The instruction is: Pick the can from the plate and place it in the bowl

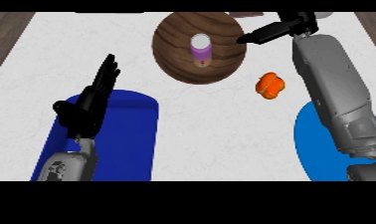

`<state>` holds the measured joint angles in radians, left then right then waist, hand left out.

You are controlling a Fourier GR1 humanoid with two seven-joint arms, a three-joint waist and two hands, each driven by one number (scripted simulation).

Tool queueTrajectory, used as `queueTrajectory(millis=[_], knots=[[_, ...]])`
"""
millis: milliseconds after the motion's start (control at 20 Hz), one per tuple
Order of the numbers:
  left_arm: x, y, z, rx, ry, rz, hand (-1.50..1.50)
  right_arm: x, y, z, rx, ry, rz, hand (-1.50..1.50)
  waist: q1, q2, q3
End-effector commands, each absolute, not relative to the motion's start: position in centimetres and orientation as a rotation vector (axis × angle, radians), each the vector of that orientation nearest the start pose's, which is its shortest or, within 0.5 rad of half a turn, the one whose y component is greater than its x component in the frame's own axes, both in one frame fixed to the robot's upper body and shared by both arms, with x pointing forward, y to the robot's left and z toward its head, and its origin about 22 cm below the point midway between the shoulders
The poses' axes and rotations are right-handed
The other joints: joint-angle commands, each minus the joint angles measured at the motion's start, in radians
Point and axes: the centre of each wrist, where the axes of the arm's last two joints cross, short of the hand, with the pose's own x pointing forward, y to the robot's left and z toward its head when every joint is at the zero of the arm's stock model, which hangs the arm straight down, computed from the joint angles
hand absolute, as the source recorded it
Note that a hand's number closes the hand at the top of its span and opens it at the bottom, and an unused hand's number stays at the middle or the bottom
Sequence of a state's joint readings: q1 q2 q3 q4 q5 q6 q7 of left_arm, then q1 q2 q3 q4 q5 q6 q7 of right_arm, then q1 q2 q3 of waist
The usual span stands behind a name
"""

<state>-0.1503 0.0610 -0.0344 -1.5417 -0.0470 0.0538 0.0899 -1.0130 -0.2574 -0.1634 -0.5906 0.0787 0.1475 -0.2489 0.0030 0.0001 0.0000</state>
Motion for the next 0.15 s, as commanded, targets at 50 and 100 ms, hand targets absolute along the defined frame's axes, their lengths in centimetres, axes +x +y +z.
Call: queueTrajectory(millis=[50, 100], knots=[[26.3, 22.4, 4.4, 0.063, -1.587, -0.124, 0.00, 43.6, -23.2, 10.7, 0.034, -1.784, 0.426, -1.50, -0.002, -0.004, 0.000], [28.0, 21.0, 2.6, 0.079, -1.594, -0.106, 0.00, 42.8, -22.7, 9.7, 0.023, -1.779, 0.417, -1.50, -0.010, -0.003, 0.000]])
